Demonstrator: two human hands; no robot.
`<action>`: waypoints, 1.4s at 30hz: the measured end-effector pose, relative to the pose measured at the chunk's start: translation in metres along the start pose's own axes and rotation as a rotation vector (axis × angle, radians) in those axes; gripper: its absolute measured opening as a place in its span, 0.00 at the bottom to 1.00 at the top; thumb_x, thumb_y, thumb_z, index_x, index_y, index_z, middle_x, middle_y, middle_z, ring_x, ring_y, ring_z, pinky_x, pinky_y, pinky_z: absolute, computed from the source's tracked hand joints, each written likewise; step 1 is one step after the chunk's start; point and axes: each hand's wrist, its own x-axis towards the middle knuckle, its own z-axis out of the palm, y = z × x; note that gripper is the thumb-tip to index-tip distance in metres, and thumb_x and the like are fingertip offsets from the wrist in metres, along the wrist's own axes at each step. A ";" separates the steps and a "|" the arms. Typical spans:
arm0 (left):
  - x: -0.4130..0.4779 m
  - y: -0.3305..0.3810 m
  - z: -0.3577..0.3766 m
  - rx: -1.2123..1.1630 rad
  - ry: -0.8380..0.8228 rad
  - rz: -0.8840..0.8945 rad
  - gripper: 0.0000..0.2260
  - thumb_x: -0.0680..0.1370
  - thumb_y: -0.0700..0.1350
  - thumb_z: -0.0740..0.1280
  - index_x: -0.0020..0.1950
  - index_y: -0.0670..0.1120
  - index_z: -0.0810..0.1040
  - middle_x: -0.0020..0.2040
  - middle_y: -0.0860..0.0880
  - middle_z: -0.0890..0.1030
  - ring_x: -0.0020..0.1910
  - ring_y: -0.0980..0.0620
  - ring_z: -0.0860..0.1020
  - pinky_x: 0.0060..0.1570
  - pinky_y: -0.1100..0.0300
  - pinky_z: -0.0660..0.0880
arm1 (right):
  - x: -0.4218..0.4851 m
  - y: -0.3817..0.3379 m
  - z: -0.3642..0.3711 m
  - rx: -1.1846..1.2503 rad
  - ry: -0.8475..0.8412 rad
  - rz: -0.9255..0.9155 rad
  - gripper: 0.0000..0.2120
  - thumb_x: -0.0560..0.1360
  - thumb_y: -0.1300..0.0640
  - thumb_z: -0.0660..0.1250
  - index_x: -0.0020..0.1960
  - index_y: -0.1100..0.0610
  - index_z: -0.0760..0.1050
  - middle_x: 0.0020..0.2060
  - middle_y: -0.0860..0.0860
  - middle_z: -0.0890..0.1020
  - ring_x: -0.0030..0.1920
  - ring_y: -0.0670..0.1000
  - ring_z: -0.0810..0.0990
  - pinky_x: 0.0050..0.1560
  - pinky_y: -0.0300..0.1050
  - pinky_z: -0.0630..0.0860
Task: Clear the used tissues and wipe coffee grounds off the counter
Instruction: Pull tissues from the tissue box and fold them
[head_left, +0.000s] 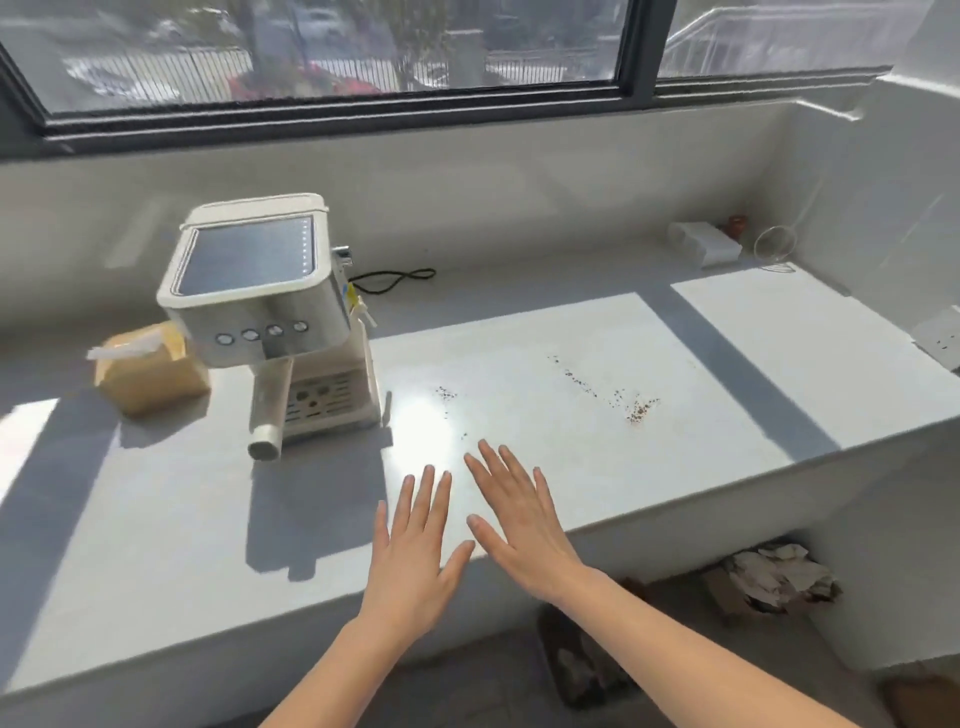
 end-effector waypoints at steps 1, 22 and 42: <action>-0.010 -0.019 -0.008 -0.007 0.019 -0.034 0.32 0.79 0.62 0.47 0.73 0.56 0.29 0.73 0.57 0.28 0.72 0.55 0.27 0.70 0.52 0.29 | 0.007 -0.017 0.011 0.014 -0.009 -0.036 0.28 0.81 0.43 0.48 0.76 0.39 0.38 0.76 0.38 0.37 0.75 0.42 0.33 0.74 0.55 0.34; -0.010 -0.262 -0.100 -0.185 0.298 -0.633 0.32 0.80 0.57 0.50 0.72 0.53 0.29 0.74 0.57 0.32 0.72 0.59 0.31 0.72 0.52 0.35 | 0.241 -0.241 0.101 0.262 -0.188 -0.546 0.28 0.76 0.59 0.62 0.74 0.50 0.61 0.76 0.46 0.59 0.76 0.47 0.54 0.74 0.41 0.53; 0.186 -0.480 -0.167 -0.709 0.377 -0.487 0.24 0.73 0.35 0.65 0.69 0.46 0.68 0.61 0.54 0.72 0.56 0.55 0.73 0.58 0.62 0.68 | 0.471 -0.278 0.204 0.453 -0.024 0.237 0.21 0.75 0.64 0.61 0.66 0.50 0.71 0.62 0.49 0.76 0.55 0.49 0.77 0.60 0.50 0.74</action>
